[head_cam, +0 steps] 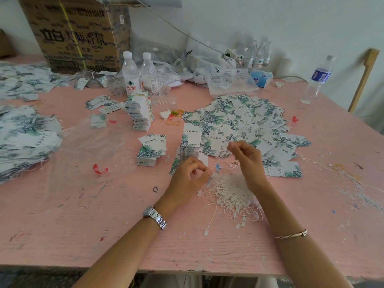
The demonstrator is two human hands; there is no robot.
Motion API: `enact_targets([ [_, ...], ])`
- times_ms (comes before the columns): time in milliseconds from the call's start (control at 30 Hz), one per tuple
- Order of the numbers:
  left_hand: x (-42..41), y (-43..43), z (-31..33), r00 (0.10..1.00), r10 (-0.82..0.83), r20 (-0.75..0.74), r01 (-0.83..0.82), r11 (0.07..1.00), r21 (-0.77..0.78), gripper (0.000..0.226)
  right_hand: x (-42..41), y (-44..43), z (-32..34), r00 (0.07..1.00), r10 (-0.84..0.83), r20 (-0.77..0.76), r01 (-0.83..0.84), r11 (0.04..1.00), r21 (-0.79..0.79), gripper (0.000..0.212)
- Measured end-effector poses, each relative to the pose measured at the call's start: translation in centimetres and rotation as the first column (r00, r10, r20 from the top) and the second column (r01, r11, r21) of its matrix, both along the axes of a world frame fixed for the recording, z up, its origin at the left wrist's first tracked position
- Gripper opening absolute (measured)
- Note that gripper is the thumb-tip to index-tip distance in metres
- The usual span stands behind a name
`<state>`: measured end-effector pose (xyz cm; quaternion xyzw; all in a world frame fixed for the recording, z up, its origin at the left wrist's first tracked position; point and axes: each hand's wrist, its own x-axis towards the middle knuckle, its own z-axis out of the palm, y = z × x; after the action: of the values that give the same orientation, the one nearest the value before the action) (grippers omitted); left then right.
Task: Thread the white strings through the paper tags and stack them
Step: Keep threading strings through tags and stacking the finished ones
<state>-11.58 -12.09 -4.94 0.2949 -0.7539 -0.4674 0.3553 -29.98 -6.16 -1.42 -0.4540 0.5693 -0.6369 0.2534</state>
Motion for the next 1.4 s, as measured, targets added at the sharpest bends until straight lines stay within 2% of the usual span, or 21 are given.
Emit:
enact_targets([
  [100, 0.2, -0.1, 0.1, 1.000, 0.007, 0.005, -0.007, 1.000, 0.007, 0.020, -0.6, -0.3, -0.1, 0.978, -0.192, 0.084, 0.193, 0.981, 0.002, 0.017],
  [167, 0.2, 0.0, 0.3, 1.000, 0.014, 0.002, -0.014, 1.000, 0.007, 0.017, -1.1, -0.4, -0.4, 0.946, -0.315, 0.071, 0.315, 0.949, 0.010, 0.021],
  [267, 0.3, 0.2, 0.7, 0.997, 0.067, -0.044, -0.067, 0.998, -0.003, 0.014, -1.6, -0.3, -0.6, 0.878, -0.477, -0.030, 0.478, 0.878, 0.025, 0.027],
  [367, 0.3, -0.1, 0.5, 0.990, 0.123, -0.065, -0.125, 0.992, -0.026, 0.018, -1.6, 0.0, -0.5, 0.783, -0.569, -0.250, 0.601, 0.796, 0.071, 0.027],
  [467, 0.3, -0.5, 0.0, 0.986, 0.159, -0.056, -0.162, 0.985, -0.059, 0.009, -1.5, 0.2, -0.7, 0.684, -0.509, -0.523, 0.654, 0.745, 0.131, 0.028],
  [567, 0.3, -0.6, -0.2, 0.981, 0.189, -0.049, -0.193, 0.978, -0.074, 0.013, -1.3, 0.1, -1.0, 0.564, -0.314, -0.764, 0.693, 0.683, 0.231, 0.018],
  [633, 0.4, -0.6, -0.2, 0.978, 0.202, -0.052, -0.206, 0.975, -0.085, 0.025, -1.0, 0.0, -1.1, 0.507, -0.222, -0.833, 0.696, 0.676, 0.243, 0.013],
  [667, 0.5, -0.5, -0.1, 0.977, 0.205, -0.061, -0.210, 0.973, -0.093, 0.032, -0.8, 0.0, -1.1, 0.502, -0.225, -0.835, 0.668, 0.715, 0.209, 0.015],
  [733, 0.5, -0.3, 0.1, 0.975, 0.210, -0.076, -0.217, 0.970, -0.109, 0.041, -0.2, 0.1, -0.7, 0.580, -0.254, -0.774, 0.491, 0.867, 0.082, 0.017],
  [800, 0.4, -0.2, 0.1, 0.971, 0.224, -0.083, -0.234, 0.963, -0.134, 0.042, 0.8, 0.3, -0.1, 0.709, -0.131, -0.693, 0.192, 0.981, 0.011, 0.025],
  [867, 0.3, -0.2, -0.1, 0.966, 0.242, -0.087, -0.253, 0.954, -0.163, 0.038, 2.2, 0.6, 0.2, 0.755, 0.071, -0.652, -0.042, 0.997, 0.060, 0.034],
  [933, 0.3, -0.2, -0.2, 0.964, 0.252, -0.084, -0.264, 0.945, -0.193, 0.034, 3.2, 0.5, -0.1, 0.742, 0.204, -0.639, -0.155, 0.979, 0.133, 0.028],
  [1000, 0.3, -0.2, -0.3, 0.963, 0.257, -0.084, -0.269, 0.940, -0.211, 0.033, 3.7, 0.2, -0.8, 0.754, 0.248, -0.608, -0.204, 0.969, 0.143, 0.013],
  [1067, 0.3, -0.2, -0.3, 0.960, 0.269, -0.073, -0.279, 0.932, -0.233, 0.037, 3.7, 0.1, -1.1, 0.804, 0.256, -0.536, -0.222, 0.967, 0.129, 0.003],
  [1200, 0.4, -0.1, -0.2, 0.947, 0.320, -0.031, -0.310, 0.883, -0.353, 0.034, 3.7, 0.1, -1.0, 0.871, 0.264, -0.415, -0.232, 0.964, 0.127, 0.010],
  [1300, 0.5, 0.1, 0.2, 0.903, 0.421, -0.086, -0.406, 0.772, -0.489, 0.031, 3.6, 0.2, -1.0, 0.908, 0.257, -0.331, -0.221, 0.965, 0.144, 0.009],
  [1400, 0.9, -0.2, 0.5, 0.807, 0.544, -0.228, -0.573, 0.631, -0.522, 0.024, 3.3, 0.1, -0.9, 0.939, 0.204, -0.276, -0.173, 0.976, 0.133, 0.008],
])
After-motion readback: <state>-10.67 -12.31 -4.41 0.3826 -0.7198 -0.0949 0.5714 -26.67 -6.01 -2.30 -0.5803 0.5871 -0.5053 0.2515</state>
